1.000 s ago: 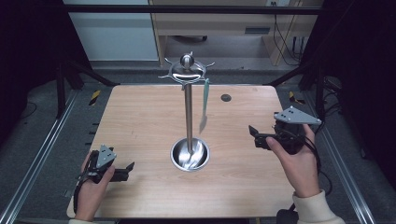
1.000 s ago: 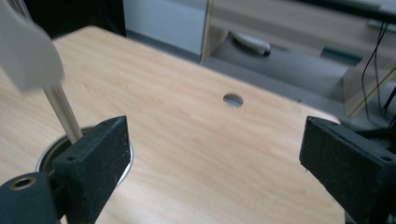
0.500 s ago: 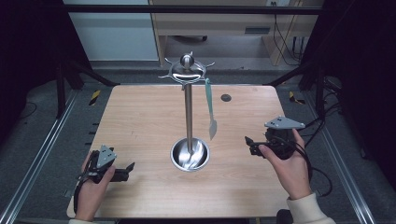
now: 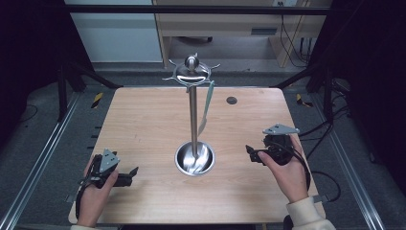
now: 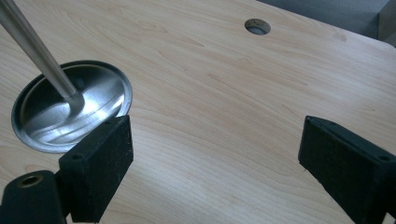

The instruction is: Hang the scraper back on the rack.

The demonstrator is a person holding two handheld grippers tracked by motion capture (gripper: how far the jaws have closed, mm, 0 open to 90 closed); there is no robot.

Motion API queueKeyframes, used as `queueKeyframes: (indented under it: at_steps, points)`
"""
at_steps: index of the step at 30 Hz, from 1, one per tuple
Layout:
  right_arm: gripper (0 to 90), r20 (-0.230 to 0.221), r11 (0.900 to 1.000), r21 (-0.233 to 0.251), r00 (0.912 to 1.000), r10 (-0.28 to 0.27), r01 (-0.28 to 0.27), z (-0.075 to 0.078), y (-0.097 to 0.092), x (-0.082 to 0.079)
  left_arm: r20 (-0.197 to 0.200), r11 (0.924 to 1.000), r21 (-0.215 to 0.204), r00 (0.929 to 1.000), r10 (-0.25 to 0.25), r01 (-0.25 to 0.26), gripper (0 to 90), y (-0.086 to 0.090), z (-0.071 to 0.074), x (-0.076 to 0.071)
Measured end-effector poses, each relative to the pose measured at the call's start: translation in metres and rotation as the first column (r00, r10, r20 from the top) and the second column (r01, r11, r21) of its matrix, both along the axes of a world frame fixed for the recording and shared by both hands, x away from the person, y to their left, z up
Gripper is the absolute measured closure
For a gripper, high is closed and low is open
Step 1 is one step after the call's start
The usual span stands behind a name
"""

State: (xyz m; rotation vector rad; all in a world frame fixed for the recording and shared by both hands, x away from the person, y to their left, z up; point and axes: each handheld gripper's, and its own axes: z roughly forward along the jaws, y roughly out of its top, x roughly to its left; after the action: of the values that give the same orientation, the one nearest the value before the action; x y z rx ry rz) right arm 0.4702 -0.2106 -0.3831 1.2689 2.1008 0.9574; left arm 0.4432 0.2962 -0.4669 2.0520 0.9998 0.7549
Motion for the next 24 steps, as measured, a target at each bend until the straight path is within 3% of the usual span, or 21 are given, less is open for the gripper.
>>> queueKeyframes:
  at_steps: [11, 17, 24]
  points:
    - [9.9, -0.036, 0.9996, -0.022, 0.9992, -0.02, 0.019, -0.021, 0.003, 0.017, -0.003, 1.0, 0.0, 1.0, -0.002, 0.002, 2.7, 0.0, 0.0, 0.0]
    - [10.0, -0.046, 0.9992, -0.009, 0.9981, -0.04, 0.04, -0.03, 0.004, 0.026, -0.005, 1.0, 0.004, 1.0, -0.001, 0.001, 2.7, 0.0, 0.0, 0.0]
    - [11.0, -0.097, 0.9964, 0.024, 0.9922, -0.078, 0.081, -0.061, 0.0, 0.036, -0.003, 1.0, -0.002, 1.0, 0.0, 0.0, 2.7, 0.001, 0.0, 0.001]
